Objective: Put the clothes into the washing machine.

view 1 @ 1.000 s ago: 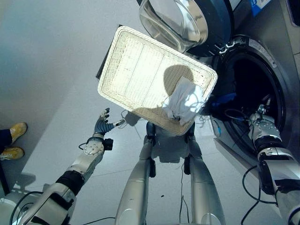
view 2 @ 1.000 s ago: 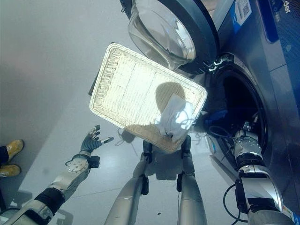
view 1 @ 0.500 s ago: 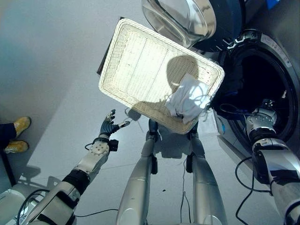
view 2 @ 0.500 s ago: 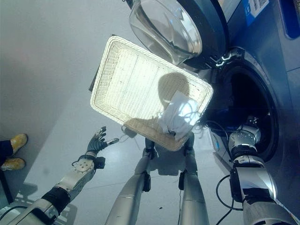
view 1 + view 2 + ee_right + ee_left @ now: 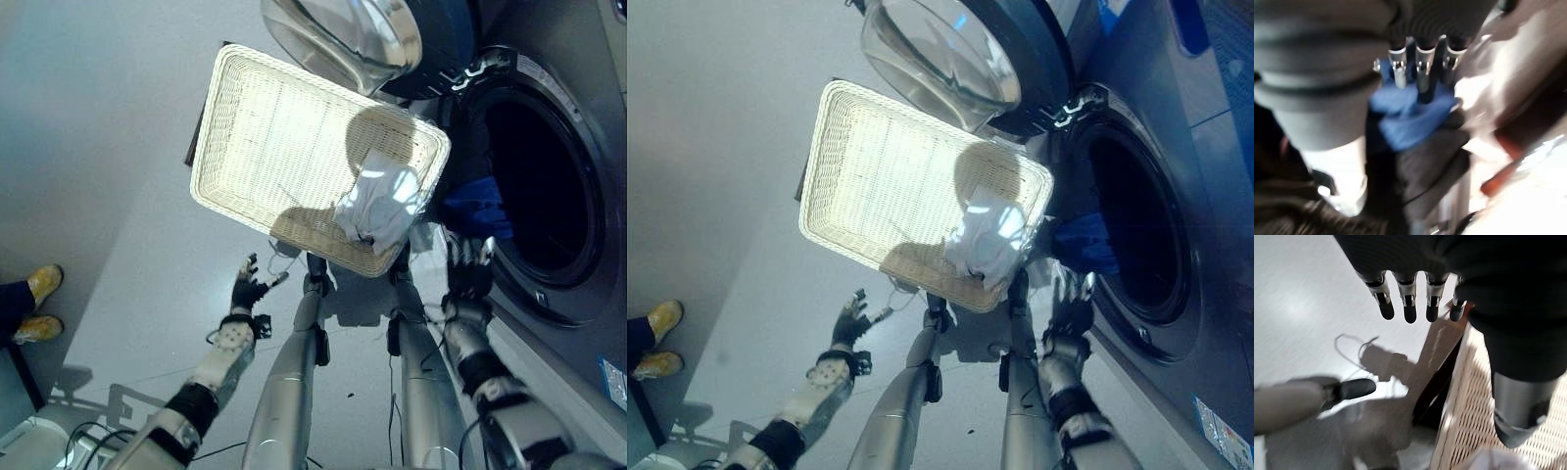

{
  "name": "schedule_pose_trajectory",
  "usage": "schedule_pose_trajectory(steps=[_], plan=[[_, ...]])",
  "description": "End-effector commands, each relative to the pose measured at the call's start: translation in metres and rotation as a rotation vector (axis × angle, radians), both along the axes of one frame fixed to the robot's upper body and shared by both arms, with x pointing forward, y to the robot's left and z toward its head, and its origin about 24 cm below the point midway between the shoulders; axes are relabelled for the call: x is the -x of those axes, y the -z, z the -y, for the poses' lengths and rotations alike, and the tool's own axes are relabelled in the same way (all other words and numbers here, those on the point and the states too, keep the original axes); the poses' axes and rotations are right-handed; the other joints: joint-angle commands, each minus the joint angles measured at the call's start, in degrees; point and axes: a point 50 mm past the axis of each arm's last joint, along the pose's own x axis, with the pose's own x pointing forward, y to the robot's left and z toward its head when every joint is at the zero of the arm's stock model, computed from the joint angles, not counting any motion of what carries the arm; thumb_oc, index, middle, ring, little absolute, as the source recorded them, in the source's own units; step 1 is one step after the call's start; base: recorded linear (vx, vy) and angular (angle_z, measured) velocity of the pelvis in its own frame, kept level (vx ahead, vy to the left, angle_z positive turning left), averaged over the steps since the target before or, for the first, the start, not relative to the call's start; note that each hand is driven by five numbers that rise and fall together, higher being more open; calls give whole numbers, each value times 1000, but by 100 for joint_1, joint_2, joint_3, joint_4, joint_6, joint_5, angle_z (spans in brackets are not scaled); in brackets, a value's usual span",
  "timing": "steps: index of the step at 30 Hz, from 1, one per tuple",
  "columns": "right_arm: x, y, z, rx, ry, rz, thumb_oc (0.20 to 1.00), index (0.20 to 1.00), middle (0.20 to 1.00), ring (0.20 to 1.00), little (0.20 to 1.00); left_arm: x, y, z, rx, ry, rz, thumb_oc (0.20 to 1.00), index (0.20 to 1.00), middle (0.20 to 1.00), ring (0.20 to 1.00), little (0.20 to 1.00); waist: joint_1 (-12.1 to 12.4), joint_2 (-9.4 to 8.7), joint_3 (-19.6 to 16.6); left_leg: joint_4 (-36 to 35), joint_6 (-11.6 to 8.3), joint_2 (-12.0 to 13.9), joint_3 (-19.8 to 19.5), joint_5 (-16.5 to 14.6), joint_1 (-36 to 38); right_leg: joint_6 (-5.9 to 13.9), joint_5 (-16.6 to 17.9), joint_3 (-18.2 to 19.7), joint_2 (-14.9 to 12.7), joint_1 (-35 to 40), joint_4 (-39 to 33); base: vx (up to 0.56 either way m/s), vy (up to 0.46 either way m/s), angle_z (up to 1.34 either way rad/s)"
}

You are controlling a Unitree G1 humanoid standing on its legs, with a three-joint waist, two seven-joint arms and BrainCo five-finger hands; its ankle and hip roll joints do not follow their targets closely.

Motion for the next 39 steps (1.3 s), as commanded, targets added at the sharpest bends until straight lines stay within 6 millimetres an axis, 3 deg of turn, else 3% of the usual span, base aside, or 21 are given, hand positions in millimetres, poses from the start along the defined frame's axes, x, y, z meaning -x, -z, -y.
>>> schedule_pose_trajectory(steps=[1, 9, 12, 17, 21, 23, 25, 26, 28, 31, 39], plan=[[-4, -20, 9, 231, -54, 51, 1000, 1000, 1000, 1000, 1000, 5, 3, -9, -47, -51, 35, 1000, 1000, 1000, 1000, 1000, -65, 309, -103, 279, -96, -362, 96, -278, -59, 105, -576, -263, 319, 112, 544, -7, 82, -11], [12, 0, -13, 234, -159, -92, 1000, 1000, 1000, 1000, 1000, 12, 14, -2, 3, -82, 3, 1000, 1000, 1000, 1000, 1000, -230, 273, -103, 216, -110, -371, 245, -245, 78, 146, -484, -161, 290, 222, 420, -6, 87, -9], [15, 5, -19, 316, -217, -168, 1000, 1000, 1000, 1000, 1000, 13, 15, 1, 17, -91, -3, 1000, 1000, 1000, 1000, 1000, -261, 297, -103, 231, -107, -380, 281, -231, 62, 156, -472, -120, 285, 194, 433, -2, 66, -3], [13, 10, -12, 448, -210, -292, 1000, 1000, 1000, 1000, 1000, 13, 17, 2, 39, -99, -7, 1000, 1000, 1000, 1000, 1000, -246, 388, -103, 240, -132, -380, 308, -200, 3, 170, -479, -87, 274, 121, 471, 15, 40, -5], [2, 14, 8, 513, -198, -401, 1000, 1000, 1000, 1000, 1000, 9, 17, 3, 77, -100, -6, 1000, 1000, 1000, 1000, 1000, -156, 538, -103, 298, -160, -367, 295, -179, -144, 163, -560, -98, 270, -34, 624, 6, -9, -1], [-8, 6, 25, 644, -172, -439, 1000, 1000, 1000, 1000, 1000, 7, 18, 3, 96, -92, -13, 1000, 1000, 1000, 1000, 1000, -62, 646, -103, 378, -168, -360, 258, -172, -285, 152, -656, -150, 259, -174, 803, 25, -82, -4], [-17, -5, 55, 617, -84, -531, 1000, 1000, 1000, 1000, 1000, 3, 19, 1, 142, -83, -29, 1000, 1000, 1000, 1000, 1000, 47, 794, -103, 469, -195, -339, 215, -150, -478, 147, -775, -216, 243, -386, 1055, 35, -137, 7], [-18, -8, 62, 603, -70, -536, 1000, 1000, 1000, 1000, 1000, 2, 19, 1, 156, -83, -31, 1000, 1000, 1000, 1000, 1000, 67, 820, -103, 479, -200, -338, 204, -150, -508, 146, -800, -232, 235, -421, 1093, 49, -138, 20], [-23, -26, 95, 489, 31, -520, 1000, 1000, 1000, 1000, 1000, 3, 22, 1, 251, -77, -42, 1000, 1000, 1000, 1000, 1000, 178, 1012, -103, 562, -216, -360, 165, -148, -735, 132, -938, -286, 210, -695, 1337, 58, -148, 16], [-33, -46, 102, 410, 92, -447, 1000, 1000, 1000, 1000, 1000, 6, 25, 4, 323, -87, -58, 1000, 1000, 1000, 1000, 1000, 263, 1153, -103, 724, -227, -362, 156, -154, -1059, 109, -1048, -300, 200, -1075, 1617, 44, -122, 12], [-47, -72, 105, 244, 177, -355, 1000, 1000, 1000, 1000, 1000, 13, 32, 3, 373, -143, -89, 1000, 1000, 1000, 1000, 1000, 368, 1266, -103, 1025, -271, -219, 176, -157, -1721, 36, -1254, -264, 250, -1826, 2106, 43, -113, 8]])
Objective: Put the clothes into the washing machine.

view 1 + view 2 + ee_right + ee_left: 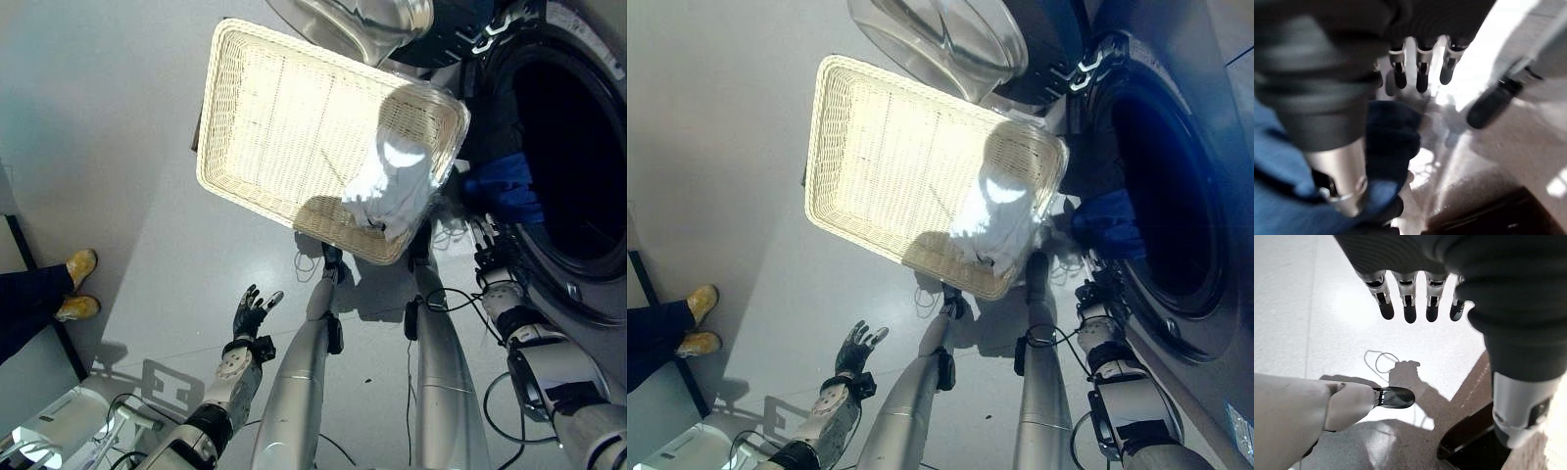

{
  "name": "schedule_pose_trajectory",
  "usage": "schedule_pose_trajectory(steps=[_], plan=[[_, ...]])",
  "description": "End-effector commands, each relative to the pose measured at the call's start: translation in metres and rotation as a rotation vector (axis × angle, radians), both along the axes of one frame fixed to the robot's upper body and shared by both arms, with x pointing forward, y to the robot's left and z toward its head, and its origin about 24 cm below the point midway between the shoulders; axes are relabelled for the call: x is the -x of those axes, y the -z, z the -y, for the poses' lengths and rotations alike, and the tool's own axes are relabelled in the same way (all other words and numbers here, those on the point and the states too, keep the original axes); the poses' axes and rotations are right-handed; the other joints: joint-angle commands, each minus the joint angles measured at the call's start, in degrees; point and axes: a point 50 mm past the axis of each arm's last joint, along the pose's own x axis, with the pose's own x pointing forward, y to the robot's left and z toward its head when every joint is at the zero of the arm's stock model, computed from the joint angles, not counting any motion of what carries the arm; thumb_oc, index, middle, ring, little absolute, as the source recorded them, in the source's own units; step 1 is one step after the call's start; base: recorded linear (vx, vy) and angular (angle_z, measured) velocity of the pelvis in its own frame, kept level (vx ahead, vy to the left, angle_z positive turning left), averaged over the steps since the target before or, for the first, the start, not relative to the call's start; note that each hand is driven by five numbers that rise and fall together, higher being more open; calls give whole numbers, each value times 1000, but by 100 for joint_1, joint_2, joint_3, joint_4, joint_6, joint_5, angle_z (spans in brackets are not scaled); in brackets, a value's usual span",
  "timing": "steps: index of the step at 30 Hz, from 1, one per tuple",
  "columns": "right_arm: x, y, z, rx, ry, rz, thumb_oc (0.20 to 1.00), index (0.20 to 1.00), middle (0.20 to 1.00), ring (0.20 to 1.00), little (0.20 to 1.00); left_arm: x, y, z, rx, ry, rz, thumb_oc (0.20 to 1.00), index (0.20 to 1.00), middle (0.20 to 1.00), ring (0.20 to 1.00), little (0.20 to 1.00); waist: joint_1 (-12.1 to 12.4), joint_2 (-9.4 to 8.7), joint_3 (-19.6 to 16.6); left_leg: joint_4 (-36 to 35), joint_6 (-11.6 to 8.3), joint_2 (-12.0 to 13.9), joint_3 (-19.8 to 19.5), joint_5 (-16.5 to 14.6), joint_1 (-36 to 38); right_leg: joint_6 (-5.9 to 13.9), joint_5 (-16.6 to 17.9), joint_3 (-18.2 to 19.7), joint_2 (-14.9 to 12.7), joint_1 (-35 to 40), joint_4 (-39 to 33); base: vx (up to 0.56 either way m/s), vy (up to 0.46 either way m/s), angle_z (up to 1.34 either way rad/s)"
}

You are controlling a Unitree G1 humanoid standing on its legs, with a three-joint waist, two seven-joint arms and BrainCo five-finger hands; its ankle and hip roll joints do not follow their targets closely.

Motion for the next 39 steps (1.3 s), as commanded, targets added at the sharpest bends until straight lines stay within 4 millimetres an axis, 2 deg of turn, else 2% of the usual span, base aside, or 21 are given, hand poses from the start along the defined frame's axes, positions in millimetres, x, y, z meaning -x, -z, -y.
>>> schedule_pose_trajectory(steps=[1, 2, 5, 6, 7, 9, 12, 17, 18, 22, 23, 24, 25, 28, 29, 31, 36, 39], plan=[[6, -13, 26, -17, 117, 20, 1000, 1000, 1000, 1000, 1000, 2, 0, 12, 80, -40, 6, 1000, 1000, 1000, 1000, 1000, -77, 873, 112, 615, -128, -269, 218, -188, -585, 234, -772, -255, 254, -207, 676, 38, -64, 5], [5, -15, 27, -8, 119, 20, 1000, 1000, 1000, 1000, 1000, 3, 0, 12, 80, -40, 6, 1000, 1000, 1000, 1000, 1000, -74, 878, 112, 638, -130, -263, 222, -193, -623, 230, -781, -250, 253, -248, 704, 53, -87, 7], [-2, -41, 33, 129, 126, 19, 1000, 1000, 1000, 1000, 1000, 5, 1, 14, 85, -27, 8, 1000, 1000, 1000, 1000, 1000, -26, 967, 112, 806, -142, -215, 213, -222, -922, 203, -836, -209, 247, -602, 923, 39, -55, 5], [-3, -42, 33, 137, 125, 19, 1000, 1000, 1000, 1000, 1000, 5, 0, 14, 85, -26, 9, 1000, 1000, 1000, 1000, 1000, -25, 969, 112, 813, -142, -213, 214, -223, -936, 203, -837, -208, 246, -618, 932, 32, -60, 4], [-8, -59, 34, 204, 101, 48, 1000, 1000, 1000, 1000, 1000, 4, -2, 13, 82, -18, 15, 1000, 1000, 1000, 1000, 1000, 4, 990, 112, 818, -146, -186, 204, -219, -1046, 190, -840, -208, 245, -743, 957, 24, -55, 0], [-11, -68, 35, 237, 96, 71, 1000, 1000, 1000, 1000, 1000, 3, -4, 13, 79, -16, 20, 1000, 1000, 1000, 1000, 1000, 18, 997, 112, 835, -146, -167, 201, -221, -1128, 183, -842, -212, 241, -831, 987, 23, -60, 1], [-16, -95, 38, 297, 79, 182, 1000, 1000, 1000, 1000, 1000, 0, -9, 9, 70, -8, 33, 1000, 1000, 1000, 1000, 1000, 49, 984, 112, 893, -149, -137, 172, -231, -1309, 180, -831, -223, 234, -1013, 1038, 23, -68, 3], [-19, -121, 39, 292, 68, 305, 1000, 1000, 1000, 1000, 1000, -4, -14, 5, 58, 0, 46, 1000, 1000, 1000, 1000, 1000, 64, 967, 112, 914, -165, -121, 149, -238, -1438, 197, -796, -233, 224, -1142, 1024, 11, -19, 2], [-20, -142, 41, 290, 78, 405, 1000, 1000, 1000, 1000, 1000, -6, -17, 2, 56, 0, 56, 1000, 1000, 1000, 1000, 1000, 74, 968, 112, 854, -185, -114, 143, -217, -1484, 213, -762, -240, 230, -1197, 960, 0, 0, 0], [-16, -173, 42, 362, 136, 526, 1000, 1000, 1000, 1000, 1000, -8, -22, 0, 53, 0, 63, 1000, 1000, 1000, 1000, 1000, 96, 966, 112, 825, -196, -97, 136, -221, -1527, 239, -751, -256, 211, -1250, 952, 0, 0, 0], [-14, -185, 41, 440, 163, 544, 1000, 1000, 1000, 1000, 1000, -8, -22, 0, 51, 2, 61, 1000, 1000, 1000, 1000, 1000, 104, 964, 112, 802, -200, -99, 129, -219, -1526, 247, -742, -265, 206, -1246, 924, 0, 0, 0], [-14, -186, 41, 450, 167, 545, 1000, 1000, 1000, 1000, 1000, -8, -22, 0, 51, 2, 61, 1000, 1000, 1000, 1000, 1000, 103, 966, 112, 798, -201, -98, 127, -217, -1527, 248, -739, -267, 207, -1245, 918, 0, 0, 0], [-12, -205, 34, 554, 188, 587, 1000, 1000, 1000, 1000, 1000, -7, -23, -1, 51, 3, 63, 1000, 1000, 1000, 1000, 1000, 109, 974, 112, 782, -211, -104, 125, -213, -1534, 250, -730, -268, 212, -1250, 884, 0, 0, 0], [-10, -213, 31, 584, 192, 611, 1000, 1000, 1000, 1000, 1000, -6, -23, -1, 51, 3, 62, 1000, 1000, 1000, 1000, 1000, 107, 978, 112, 777, -217, -102, 125, -211, -1537, 254, -726, -268, 211, -1249, 870, 0, 0, 0], [-5, -235, 23, 641, 202, 705, 1000, 1000, 1000, 1000, 1000, -3, -22, -2, 51, 4, 61, 1000, 1000, 1000, 1000, 1000, 95, 964, 112, 759, -229, -87, 135, -214, -1540, 255, -728, -269, 225, -1255, 846, 0, 0, 0], [1, -250, 15, 686, 203, 786, 1000, 1000, 1000, 1000, 1000, -2, -21, -5, 53, 4, 60, 1000, 1000, 1000, 1000, 1000, 76, 938, 112, 732, -231, -82, 141, -211, -1525, 252, -732, -266, 261, -1252, 833, 0, 0, 0], [9, -258, 9, 665, 196, 890, 1000, 1000, 1000, 1000, 1000, 2, -17, -6, 68, 9, 60, 1000, 1000, 1000, 1000, 1000, 39, 916, 112, 701, -226, -78, 166, -225, -1474, 246, -750, -240, 296, -1230, 813, 0, 6, 0], [12, -260, 7, 571, 183, 948, 1000, 1000, 1000, 1000, 1000, 6, -13, -7, 77, 12, 52, 1000, 1000, 1000, 1000, 1000, 8, 909, 112, 699, -220, -85, 194, -241, -1395, 233, -767, -219, 327, -1175, 807, -3, 38, 0]])
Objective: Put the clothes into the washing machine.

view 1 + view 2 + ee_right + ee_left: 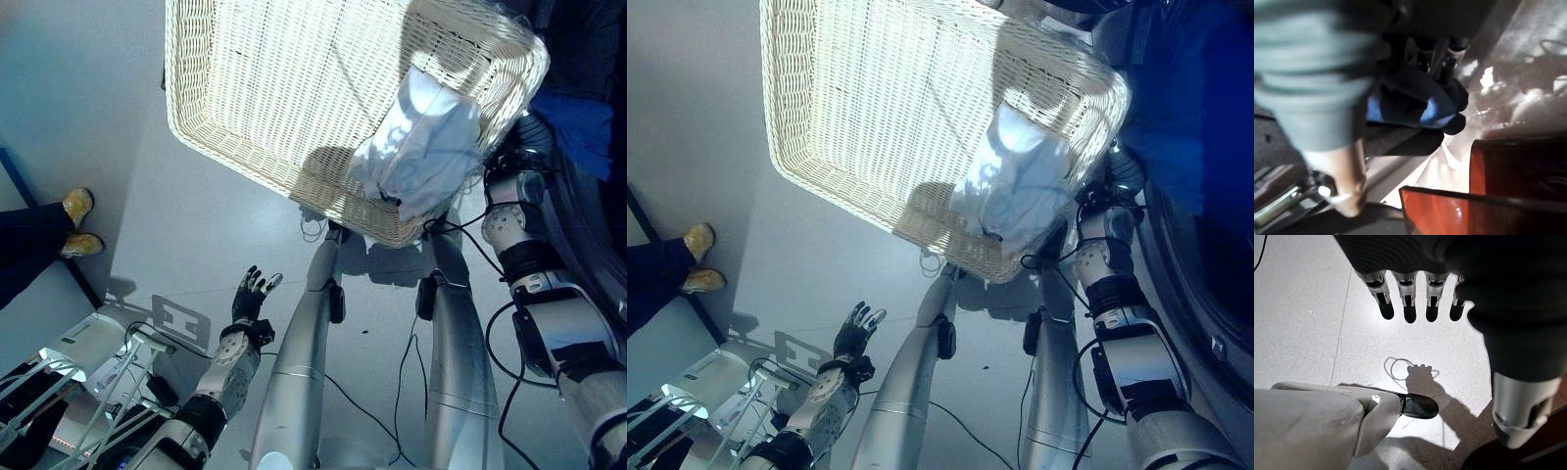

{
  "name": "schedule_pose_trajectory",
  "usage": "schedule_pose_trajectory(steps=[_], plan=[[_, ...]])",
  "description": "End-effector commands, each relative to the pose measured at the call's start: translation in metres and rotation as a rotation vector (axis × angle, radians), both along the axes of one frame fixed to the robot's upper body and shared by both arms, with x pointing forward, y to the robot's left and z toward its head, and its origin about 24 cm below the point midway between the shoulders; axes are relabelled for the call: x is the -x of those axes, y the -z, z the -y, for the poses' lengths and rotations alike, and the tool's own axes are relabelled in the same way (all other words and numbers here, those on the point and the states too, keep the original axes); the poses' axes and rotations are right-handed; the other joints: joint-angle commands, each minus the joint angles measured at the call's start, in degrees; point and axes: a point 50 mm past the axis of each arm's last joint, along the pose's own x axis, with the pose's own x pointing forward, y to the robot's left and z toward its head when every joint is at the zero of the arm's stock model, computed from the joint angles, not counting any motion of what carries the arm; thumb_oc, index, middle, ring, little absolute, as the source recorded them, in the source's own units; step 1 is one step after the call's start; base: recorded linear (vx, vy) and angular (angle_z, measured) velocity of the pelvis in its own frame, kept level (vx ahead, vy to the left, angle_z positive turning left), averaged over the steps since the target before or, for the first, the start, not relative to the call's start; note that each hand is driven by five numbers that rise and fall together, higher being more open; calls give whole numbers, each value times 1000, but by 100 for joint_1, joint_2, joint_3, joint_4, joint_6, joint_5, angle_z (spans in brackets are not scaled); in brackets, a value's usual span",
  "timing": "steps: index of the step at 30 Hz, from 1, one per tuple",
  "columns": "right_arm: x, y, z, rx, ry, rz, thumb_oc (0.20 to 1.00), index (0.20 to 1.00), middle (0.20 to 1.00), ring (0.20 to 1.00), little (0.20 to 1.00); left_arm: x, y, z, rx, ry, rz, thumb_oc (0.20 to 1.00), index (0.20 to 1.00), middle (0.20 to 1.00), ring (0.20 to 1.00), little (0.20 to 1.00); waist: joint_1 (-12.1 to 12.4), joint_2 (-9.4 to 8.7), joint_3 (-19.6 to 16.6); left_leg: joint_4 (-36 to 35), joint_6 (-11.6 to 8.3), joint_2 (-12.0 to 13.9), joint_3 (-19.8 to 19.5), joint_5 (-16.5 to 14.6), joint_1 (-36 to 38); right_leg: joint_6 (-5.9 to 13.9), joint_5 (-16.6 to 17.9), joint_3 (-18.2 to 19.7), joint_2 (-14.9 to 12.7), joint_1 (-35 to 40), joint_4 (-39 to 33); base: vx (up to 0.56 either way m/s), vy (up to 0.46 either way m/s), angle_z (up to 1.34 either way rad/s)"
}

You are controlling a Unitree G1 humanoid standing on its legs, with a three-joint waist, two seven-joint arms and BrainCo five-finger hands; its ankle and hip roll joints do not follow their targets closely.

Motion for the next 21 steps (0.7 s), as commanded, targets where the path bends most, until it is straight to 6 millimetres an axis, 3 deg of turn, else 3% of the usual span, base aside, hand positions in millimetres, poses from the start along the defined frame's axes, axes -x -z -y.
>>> schedule_pose_trajectory(steps=[1, 2, 4, 5, 15, 21], plan=[[38, -70, 32, 26, 84, 361, 859, 859, 859, 859, 859, 20, 15, -7, 42, -31, -48, 1000, 1000, 1000, 1000, 1000, -305, 909, 111, 112, -65, -139, 336, -102, 73, 374, -474, -131, 339, 266, 146, 0, 0, 0], [39, -67, 35, -39, 62, 384, 438, 438, 438, 438, 438, 21, 17, -8, 43, -32, -50, 1000, 1000, 1000, 1000, 1000, -311, 904, 111, 116, -61, -144, 340, -111, 102, 367, -485, -131, 345, 297, 144, 0, 0, 0], [39, -67, 35, -39, 62, 384, 438, 438, 438, 438, 438, 21, 17, -8, 43, -32, -50, 1000, 1000, 1000, 1000, 1000, -311, 904, 111, 116, -61, -144, 340, -111, 102, 367, -485, -131, 345, 297, 144, 0, 0, 0], [40, -60, 42, -193, 3, 459, 200, 200, 200, 200, 200, 24, 19, -6, 44, -28, -52, 1000, 1000, 1000, 1000, 1000, -324, 909, 111, 109, -51, -147, 358, -122, 183, 363, -500, -120, 342, 373, 137, -2, 32, 0], [55, -50, 52, -473, -12, 636, 200, 200, 200, 200, 200, 27, 21, -8, 38, -32, -57, 1000, 1000, 1000, 1000, 1000, -412, 814, 111, 58, 19, -195, 379, -146, 420, 362, -449, -97, 378, 639, 12, 0, 4, 0], [83, -29, 79, -619, 175, 736, 200, 200, 200, 200, 200, 32, 24, -15, 12, -43, -74, 1000, 1000, 1000, 1000, 1000, -576, 620, 111, 72, 71, -218, 419, -212, 753, 382, -350, -67, 387, 1029, -135, -17, -7, -5]])
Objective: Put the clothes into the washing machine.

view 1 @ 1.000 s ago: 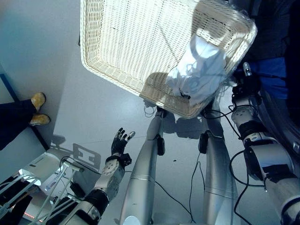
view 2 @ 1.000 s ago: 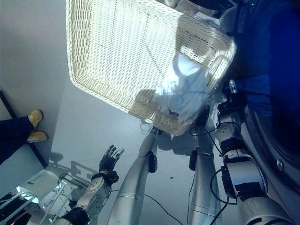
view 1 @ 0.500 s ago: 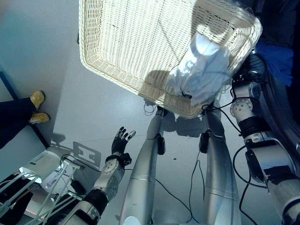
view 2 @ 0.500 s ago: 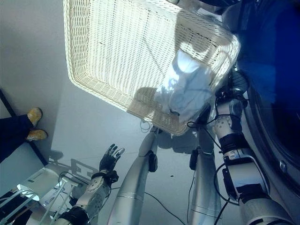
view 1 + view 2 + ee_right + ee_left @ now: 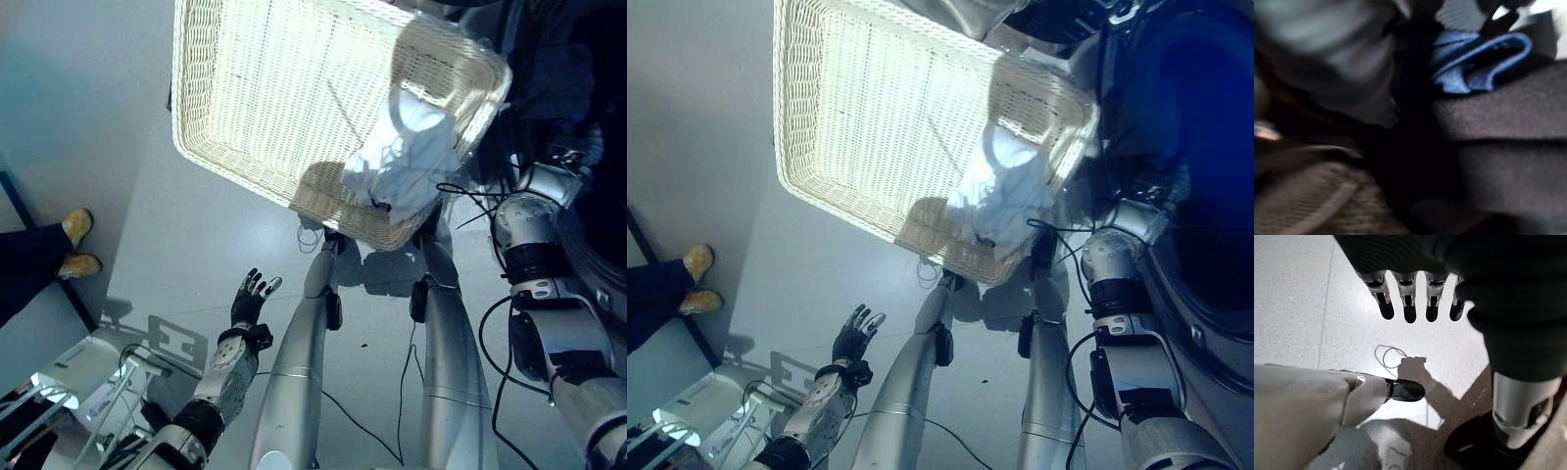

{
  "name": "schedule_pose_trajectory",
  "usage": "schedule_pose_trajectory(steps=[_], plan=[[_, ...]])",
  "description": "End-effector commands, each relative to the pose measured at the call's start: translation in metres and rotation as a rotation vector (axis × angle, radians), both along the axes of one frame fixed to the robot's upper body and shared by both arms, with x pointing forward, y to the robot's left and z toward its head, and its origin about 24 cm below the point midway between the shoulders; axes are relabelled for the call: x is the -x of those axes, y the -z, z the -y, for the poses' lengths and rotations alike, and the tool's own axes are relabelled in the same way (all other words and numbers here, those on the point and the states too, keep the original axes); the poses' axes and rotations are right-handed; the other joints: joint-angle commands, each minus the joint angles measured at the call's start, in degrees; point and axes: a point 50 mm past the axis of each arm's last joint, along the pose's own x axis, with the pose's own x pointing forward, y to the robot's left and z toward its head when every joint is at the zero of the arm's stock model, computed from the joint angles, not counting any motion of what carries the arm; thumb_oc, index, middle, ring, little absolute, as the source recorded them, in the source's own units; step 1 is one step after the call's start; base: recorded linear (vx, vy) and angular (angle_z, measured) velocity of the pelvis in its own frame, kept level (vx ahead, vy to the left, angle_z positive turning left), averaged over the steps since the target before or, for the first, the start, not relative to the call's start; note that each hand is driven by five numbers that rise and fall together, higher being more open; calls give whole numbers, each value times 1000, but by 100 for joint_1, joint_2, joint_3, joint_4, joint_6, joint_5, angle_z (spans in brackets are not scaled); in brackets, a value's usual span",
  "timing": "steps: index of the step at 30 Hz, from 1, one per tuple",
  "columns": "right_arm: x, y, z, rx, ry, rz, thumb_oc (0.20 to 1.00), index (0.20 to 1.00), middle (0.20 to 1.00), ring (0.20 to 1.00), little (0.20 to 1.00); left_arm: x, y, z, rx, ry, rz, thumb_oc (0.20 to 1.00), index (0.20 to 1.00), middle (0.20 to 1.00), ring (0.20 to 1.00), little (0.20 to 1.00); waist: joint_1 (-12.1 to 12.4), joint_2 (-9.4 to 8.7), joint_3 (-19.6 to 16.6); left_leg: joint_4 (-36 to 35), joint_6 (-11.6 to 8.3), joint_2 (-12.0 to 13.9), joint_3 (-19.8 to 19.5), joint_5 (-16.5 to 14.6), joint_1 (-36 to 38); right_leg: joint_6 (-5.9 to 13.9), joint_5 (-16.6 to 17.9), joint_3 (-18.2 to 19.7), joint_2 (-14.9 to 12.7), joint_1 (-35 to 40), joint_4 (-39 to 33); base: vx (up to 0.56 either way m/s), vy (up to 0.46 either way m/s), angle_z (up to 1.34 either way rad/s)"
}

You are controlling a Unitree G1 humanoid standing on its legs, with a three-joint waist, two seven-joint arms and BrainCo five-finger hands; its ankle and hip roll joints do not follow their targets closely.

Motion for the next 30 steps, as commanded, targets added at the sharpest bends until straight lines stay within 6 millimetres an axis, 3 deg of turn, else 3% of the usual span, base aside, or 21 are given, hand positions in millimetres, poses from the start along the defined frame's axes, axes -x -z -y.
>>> schedule_pose_trajectory(steps=[1, 9, 13, 18, 19, 20, 26, 27, 28, 30], plan=[[39, -23, 30, 17, 224, 98, 200, 200, 200, 200, 200, 24, 17, -10, -2, -37, -64, 1000, 1000, 1000, 1000, 1000, -260, 587, 110, 99, 41, -251, 372, -179, 104, 341, -422, -138, 330, 320, 85, -16, -7, -9], [59, -24, 53, 8, 366, 9, 200, 200, 200, 200, 200, 22, 16, -19, -15, -49, -74, 1000, 1000, 1000, 1000, 1000, -413, 406, 110, 74, 69, -283, 418, -233, 485, 375, -265, -125, 354, 757, -167, -13, -6, -9], [70, -20, 75, -87, 415, 17, 200, 200, 200, 200, 200, 22, 17, -27, -24, -54, -86, 1000, 1000, 1000, 1000, 1000, -454, 313, 110, 174, 91, -283, 417, -326, 700, 349, -348, -160, 374, 994, -81, -3, -19, -3], [86, 8, 114, -290, 458, 37, 200, 200, 200, 200, 200, 23, 18, -40, -45, -62, -106, 1000, 1000, 1000, 1000, 1000, -471, 219, 110, 200, 93, -296, 361, -360, 841, 331, -397, -239, 380, 1183, -38, 9, -64, 2], [88, 11, 128, -325, 444, -31, 793, 793, 793, 793, 793, 22, 17, -45, -53, -59, -113, 1000, 1000, 1000, 1000, 1000, -453, 207, 110, 234, 87, -295, 334, -382, 857, 328, -417, -285, 362, 1211, 3, 4, -87, 5], [87, 13, 131, -332, 421, -60, 1000, 1000, 1000, 1000, 1000, 21, 16, -46, -56, -60, -115, 1000, 1000, 1000, 1000, 1000, -452, 200, 110, 250, 83, -293, 327, -383, 854, 324, -418, -291, 362, 1210, 17, 0, -61, 3], [83, 18, 134, -343, 376, -113, 1000, 1000, 1000, 1000, 1000, 21, 16, -48, -59, -62, -118, 1000, 1000, 1000, 1000, 1000, -449, 185, 110, 274, 80, -295, 313, -382, 846, 317, -416, -300, 363, 1208, 36, 1, -29, 6], [44, 49, 131, -167, -44, -499, 1000, 1000, 1000, 1000, 1000, 17, 10, -59, -81, -63, -129, 1000, 1000, 1000, 1000, 1000, -397, 91, 110, 351, 103, -292, 238, -362, 750, 284, -366, -333, 373, 1162, 72, -29, -254, 3], [27, 73, 111, 0, -282, -635, 1000, 1000, 1000, 1000, 1000, 18, 6, -73, -106, -69, -123, 1000, 1000, 1000, 1000, 1000, -353, -22, 110, 337, 110, -260, 204, -331, 681, 268, -325, -400, 380, 1151, 13, -35, -302, 12], [21, 99, 95, 146, -399, -751, 1000, 1000, 1000, 1000, 1000, 16, 3, -80, -122, -71, -116, 1000, 1000, 1000, 1000, 1000, -318, -109, 110, 301, 127, -242, 177, -311, 653, 259, -305, -458, 389, 1169, -38, -38, -168, 21]])
